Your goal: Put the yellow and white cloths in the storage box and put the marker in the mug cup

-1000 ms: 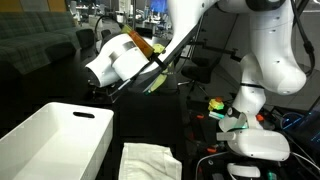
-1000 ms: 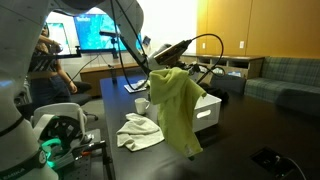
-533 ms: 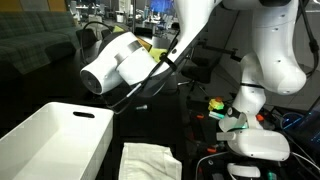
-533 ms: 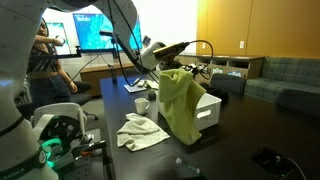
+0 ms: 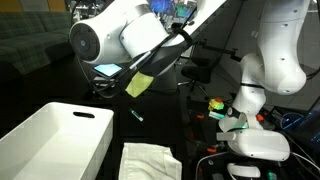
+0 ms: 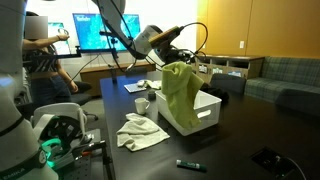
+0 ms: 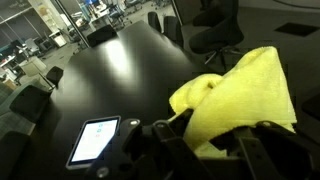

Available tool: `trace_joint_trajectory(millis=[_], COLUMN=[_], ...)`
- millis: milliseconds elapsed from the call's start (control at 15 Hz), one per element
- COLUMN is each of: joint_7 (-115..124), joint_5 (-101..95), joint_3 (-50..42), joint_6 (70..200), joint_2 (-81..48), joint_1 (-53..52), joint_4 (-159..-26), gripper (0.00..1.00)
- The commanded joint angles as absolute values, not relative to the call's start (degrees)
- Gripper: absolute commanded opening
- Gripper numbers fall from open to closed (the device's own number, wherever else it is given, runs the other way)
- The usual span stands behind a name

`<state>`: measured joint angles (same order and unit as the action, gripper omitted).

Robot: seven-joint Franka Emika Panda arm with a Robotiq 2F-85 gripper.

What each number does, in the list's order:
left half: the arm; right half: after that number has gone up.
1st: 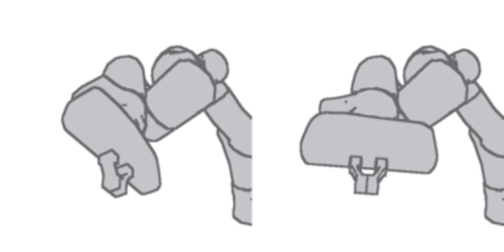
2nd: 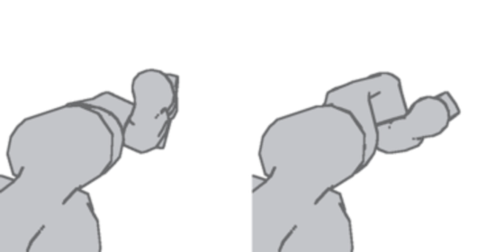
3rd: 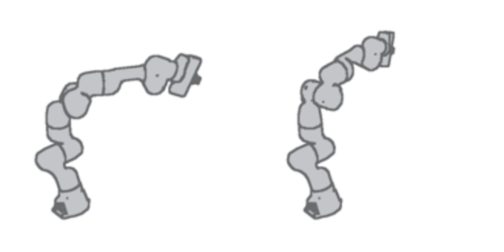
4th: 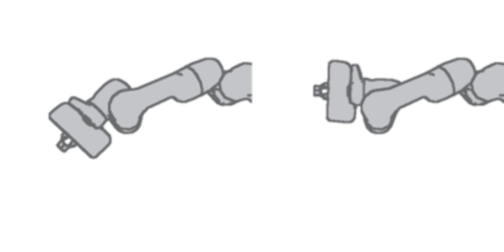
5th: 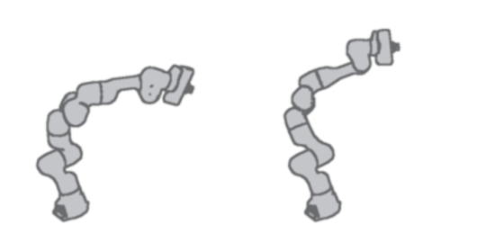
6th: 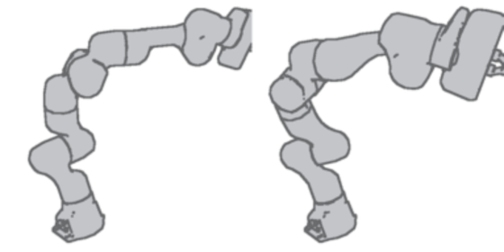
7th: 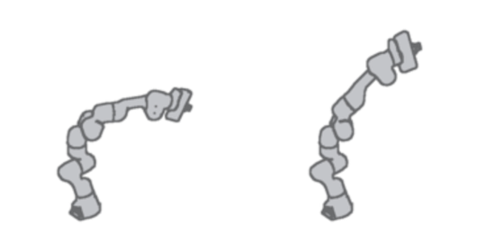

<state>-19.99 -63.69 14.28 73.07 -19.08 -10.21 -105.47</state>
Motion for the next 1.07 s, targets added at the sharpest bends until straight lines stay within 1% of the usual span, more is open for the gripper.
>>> trace_joint_trajectory(millis=[0,400,1000], joint_7=[-17.39,-18.0,-15.1], joint_5=[-59.43,-49.55,-31.39], joint_3=[14.39,13.2,11.13], joint_6=[79.54,92.02,107.72], joint_2=[-12.93,-9.07,-16.12], joint_1=[-9.71,-9.05,-9.17], joint_4=[-106.26,-103.25,-92.08], gripper=[0.03,0.03,0.03])
